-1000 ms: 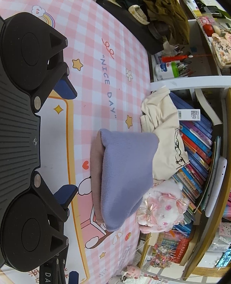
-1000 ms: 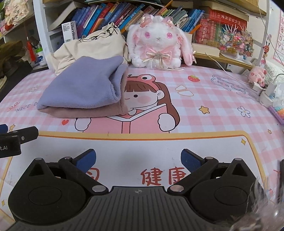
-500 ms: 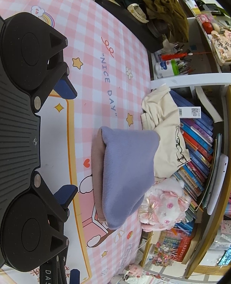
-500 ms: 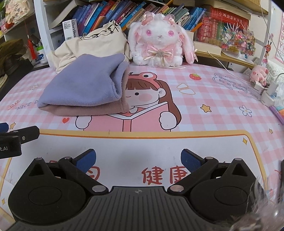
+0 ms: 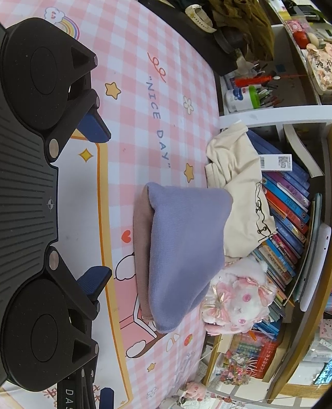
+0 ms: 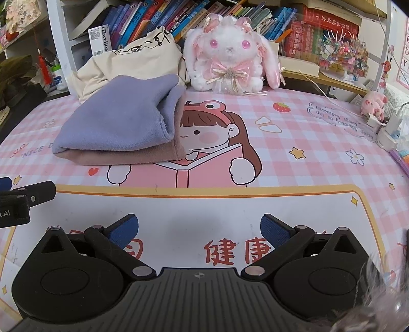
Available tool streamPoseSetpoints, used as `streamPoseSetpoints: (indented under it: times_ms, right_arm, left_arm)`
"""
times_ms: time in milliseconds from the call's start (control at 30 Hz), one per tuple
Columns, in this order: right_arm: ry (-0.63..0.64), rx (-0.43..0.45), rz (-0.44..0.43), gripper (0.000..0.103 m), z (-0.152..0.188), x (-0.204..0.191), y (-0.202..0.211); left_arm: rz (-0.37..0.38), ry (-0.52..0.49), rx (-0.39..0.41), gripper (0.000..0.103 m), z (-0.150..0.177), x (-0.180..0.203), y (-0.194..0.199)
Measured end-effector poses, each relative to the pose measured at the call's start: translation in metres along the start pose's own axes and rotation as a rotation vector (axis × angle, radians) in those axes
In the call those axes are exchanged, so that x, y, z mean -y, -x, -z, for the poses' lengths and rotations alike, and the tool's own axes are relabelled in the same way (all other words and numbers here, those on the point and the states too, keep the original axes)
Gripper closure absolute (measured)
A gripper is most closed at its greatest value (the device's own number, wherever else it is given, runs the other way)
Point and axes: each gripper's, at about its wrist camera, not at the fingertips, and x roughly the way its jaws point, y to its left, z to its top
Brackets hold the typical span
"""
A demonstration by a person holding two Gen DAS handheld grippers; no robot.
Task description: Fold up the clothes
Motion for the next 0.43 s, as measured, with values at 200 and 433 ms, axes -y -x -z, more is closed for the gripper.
streamPoseSetpoints:
  times_ms: [200, 433]
  right_arm:
    - [-0.001, -0.009, -0.003, 0.000, -0.0001, 0.0004, -0.0021]
    - [-0.006, -0.022, -0.005, 0.000, 0.0003, 0.0009, -0.0047]
  left_arm:
    - [-0.001, -0.007, -0.015, 0.000, 0.0001, 0.0010, -0.0039]
    - [0.018, -0.007, -0.018, 0.000, 0.0014, 0.0018, -0.0045]
